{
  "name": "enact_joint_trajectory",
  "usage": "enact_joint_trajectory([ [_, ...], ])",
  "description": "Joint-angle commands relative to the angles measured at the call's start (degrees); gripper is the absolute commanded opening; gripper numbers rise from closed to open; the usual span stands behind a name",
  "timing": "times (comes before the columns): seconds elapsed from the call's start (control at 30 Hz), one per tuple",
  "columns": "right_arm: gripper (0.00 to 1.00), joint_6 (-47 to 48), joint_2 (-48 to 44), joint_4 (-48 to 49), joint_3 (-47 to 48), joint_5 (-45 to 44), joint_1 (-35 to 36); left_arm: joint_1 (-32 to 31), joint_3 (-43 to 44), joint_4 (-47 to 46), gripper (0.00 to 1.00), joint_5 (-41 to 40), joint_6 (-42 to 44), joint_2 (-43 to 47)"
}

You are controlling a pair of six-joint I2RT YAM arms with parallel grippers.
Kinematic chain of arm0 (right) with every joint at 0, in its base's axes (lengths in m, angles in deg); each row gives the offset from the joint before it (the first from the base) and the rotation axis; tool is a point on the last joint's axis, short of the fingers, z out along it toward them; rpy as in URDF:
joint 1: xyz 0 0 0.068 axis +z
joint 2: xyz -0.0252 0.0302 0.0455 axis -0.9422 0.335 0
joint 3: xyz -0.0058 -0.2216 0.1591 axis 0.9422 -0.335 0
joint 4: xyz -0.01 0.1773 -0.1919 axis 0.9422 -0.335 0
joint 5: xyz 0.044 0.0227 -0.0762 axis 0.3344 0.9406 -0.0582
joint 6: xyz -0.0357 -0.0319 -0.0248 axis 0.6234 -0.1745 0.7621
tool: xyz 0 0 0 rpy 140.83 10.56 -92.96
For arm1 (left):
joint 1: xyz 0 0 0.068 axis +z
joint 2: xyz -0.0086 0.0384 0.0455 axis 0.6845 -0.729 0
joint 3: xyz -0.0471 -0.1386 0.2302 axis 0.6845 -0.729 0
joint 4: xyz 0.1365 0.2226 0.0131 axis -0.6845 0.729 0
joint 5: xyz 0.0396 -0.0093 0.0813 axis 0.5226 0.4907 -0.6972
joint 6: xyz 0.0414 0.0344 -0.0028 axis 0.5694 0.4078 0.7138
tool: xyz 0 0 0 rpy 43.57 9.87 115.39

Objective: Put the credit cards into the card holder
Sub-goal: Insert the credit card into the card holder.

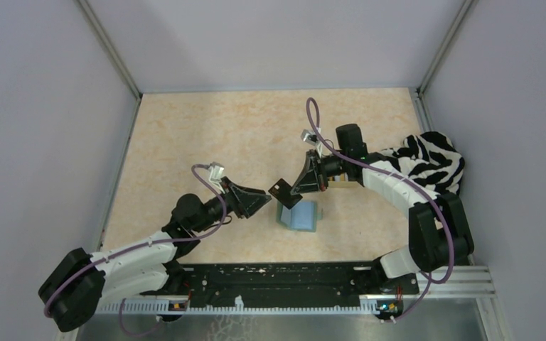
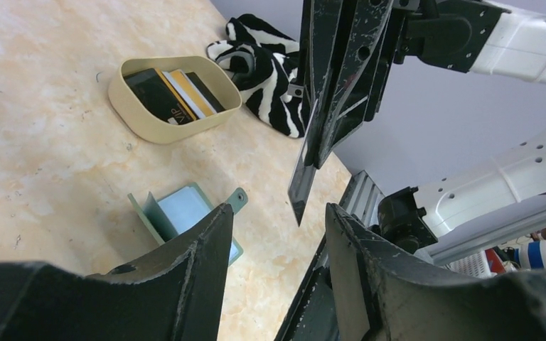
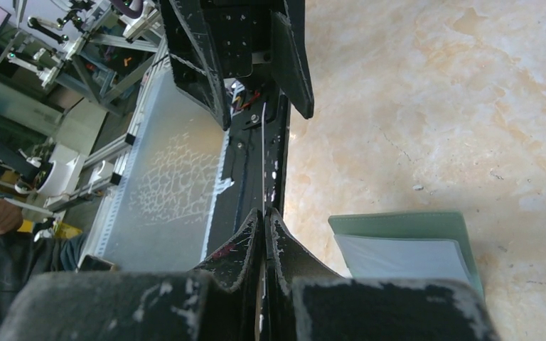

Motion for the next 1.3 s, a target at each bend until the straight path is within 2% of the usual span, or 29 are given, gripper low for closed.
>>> enact_joint_trajectory([
  [0.0, 0.0, 1.3, -0.5, 1.2, 1.9, 2.3, 1.0, 0.3, 0.6, 0.1, 0.56, 2.1, 1.5, 0.1],
  [0.17, 0.0, 1.3, 0.1, 1.3, 1.8, 2.5, 2.3, 0.3, 1.5, -3.7, 0.46, 5.3, 0.8, -2.7],
  [0.5, 0.0, 4.1, 1.0, -1.2, 2.3, 1.5, 4.0, 0.3, 2.8, -8.3, 0.34, 8.8, 0.0, -6.3],
  [0.67, 0.0, 7.2, 1.6, -4.8, 3.3, 0.9, 4.5, 0.3, 2.7, -8.1, 0.2, 8.9, 0.1, -6.2],
  [0.8, 0.0, 7.6, 1.6, -5.3, 3.4, 0.7, 4.7, 0.3, 2.7, -7.7, 0.0, 9.0, 0.3, -6.1],
  [1.2, 0.0, 8.7, 1.5, -6.2, 3.7, -0.5, 4.7, 0.3, 1.8, -7.4, 0.0, 9.2, 0.9, -5.2],
  [1.27, 0.04, 8.8, 1.5, -6.3, 3.7, -0.7, 4.7, 0.3, 1.5, -7.4, 0.0, 9.2, 0.9, -5.1],
])
